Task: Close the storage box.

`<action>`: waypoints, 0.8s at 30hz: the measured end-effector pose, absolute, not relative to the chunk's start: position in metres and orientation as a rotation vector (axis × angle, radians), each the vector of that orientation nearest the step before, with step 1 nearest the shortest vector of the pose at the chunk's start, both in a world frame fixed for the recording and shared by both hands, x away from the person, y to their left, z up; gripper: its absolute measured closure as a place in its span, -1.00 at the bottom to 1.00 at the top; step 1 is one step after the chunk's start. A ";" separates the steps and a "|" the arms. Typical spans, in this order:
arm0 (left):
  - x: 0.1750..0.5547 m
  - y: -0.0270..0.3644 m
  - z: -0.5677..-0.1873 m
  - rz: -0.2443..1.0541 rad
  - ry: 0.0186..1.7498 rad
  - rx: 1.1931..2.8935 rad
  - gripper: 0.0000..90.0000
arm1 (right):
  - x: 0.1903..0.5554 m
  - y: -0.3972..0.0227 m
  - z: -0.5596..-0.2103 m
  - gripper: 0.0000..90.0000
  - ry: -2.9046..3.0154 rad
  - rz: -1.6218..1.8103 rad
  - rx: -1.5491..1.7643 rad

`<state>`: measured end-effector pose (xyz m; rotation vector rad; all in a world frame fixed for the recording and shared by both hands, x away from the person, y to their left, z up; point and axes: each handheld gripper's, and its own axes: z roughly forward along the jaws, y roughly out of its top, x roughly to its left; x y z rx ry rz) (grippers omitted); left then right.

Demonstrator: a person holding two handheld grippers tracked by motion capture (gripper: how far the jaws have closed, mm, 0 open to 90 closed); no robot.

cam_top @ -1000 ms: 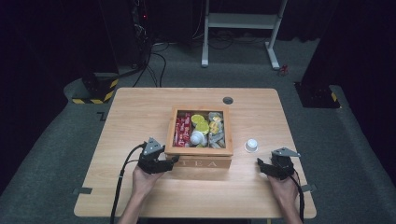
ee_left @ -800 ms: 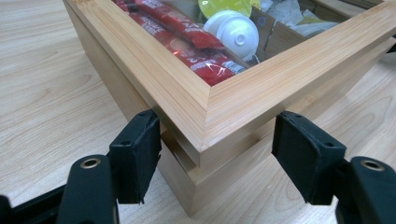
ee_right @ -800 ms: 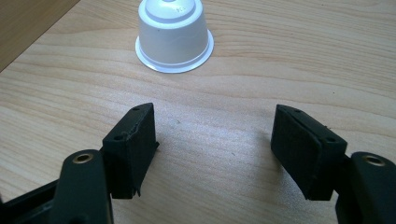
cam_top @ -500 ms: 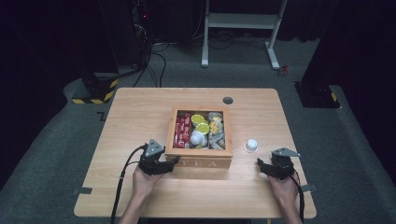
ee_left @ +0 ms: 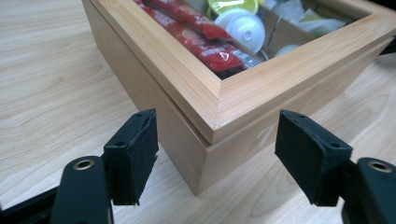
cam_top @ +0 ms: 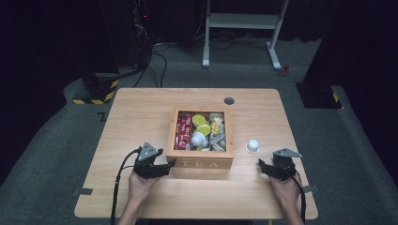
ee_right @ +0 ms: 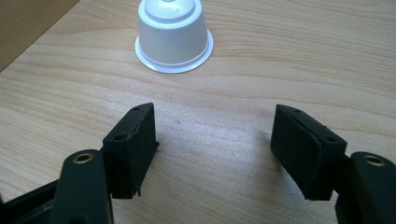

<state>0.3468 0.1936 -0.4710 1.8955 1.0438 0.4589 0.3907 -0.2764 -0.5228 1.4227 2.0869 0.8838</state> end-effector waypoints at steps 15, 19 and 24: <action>0.339 0.236 -0.458 0.485 1.116 1.752 -0.28 | 0.391 -0.276 -0.523 -0.30 2.086 0.883 1.423; 0.340 0.245 -0.460 0.501 1.153 1.743 -0.28 | 0.391 -0.276 -0.523 -0.30 2.086 0.883 1.423; 0.342 0.253 -0.464 0.531 1.200 1.740 -0.28 | 0.391 -0.276 -0.523 -0.30 2.086 0.883 1.423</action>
